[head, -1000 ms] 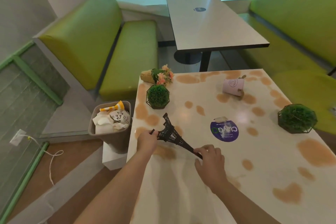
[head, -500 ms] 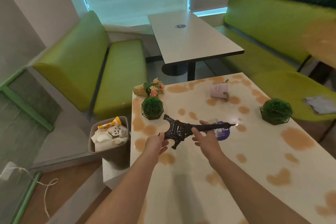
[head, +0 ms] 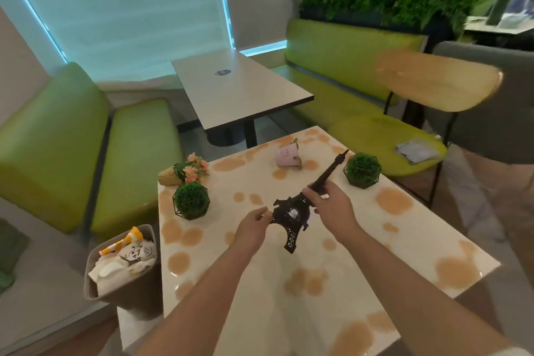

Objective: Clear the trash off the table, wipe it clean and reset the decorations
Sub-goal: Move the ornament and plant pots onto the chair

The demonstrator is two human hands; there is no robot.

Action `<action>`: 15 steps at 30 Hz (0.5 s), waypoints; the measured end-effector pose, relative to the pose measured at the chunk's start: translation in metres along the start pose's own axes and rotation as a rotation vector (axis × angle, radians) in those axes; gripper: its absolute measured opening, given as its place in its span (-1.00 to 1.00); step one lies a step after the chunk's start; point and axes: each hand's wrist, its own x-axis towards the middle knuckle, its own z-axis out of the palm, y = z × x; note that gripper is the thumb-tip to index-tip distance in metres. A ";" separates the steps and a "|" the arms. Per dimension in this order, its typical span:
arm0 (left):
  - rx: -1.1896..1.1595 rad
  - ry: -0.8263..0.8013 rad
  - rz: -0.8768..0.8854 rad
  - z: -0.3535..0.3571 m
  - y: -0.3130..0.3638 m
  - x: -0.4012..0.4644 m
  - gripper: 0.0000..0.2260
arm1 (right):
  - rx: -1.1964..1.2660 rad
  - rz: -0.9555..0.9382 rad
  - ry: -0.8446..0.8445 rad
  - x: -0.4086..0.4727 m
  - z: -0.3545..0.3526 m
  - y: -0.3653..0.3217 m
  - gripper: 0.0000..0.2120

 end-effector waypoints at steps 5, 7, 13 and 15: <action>0.230 -0.076 0.208 0.059 0.045 0.002 -0.89 | -0.052 -0.040 0.066 0.027 -0.068 -0.005 -0.85; 0.290 -0.045 0.196 0.084 0.048 0.018 -0.66 | -0.090 -0.068 0.056 0.035 -0.091 -0.011 -0.88; 0.206 -0.182 0.347 0.185 0.116 0.006 -0.41 | -0.226 -0.138 0.040 0.071 -0.195 -0.009 -0.84; 0.219 -0.247 0.388 0.220 0.134 0.008 -0.38 | -0.210 -0.146 0.024 0.084 -0.231 -0.006 -0.85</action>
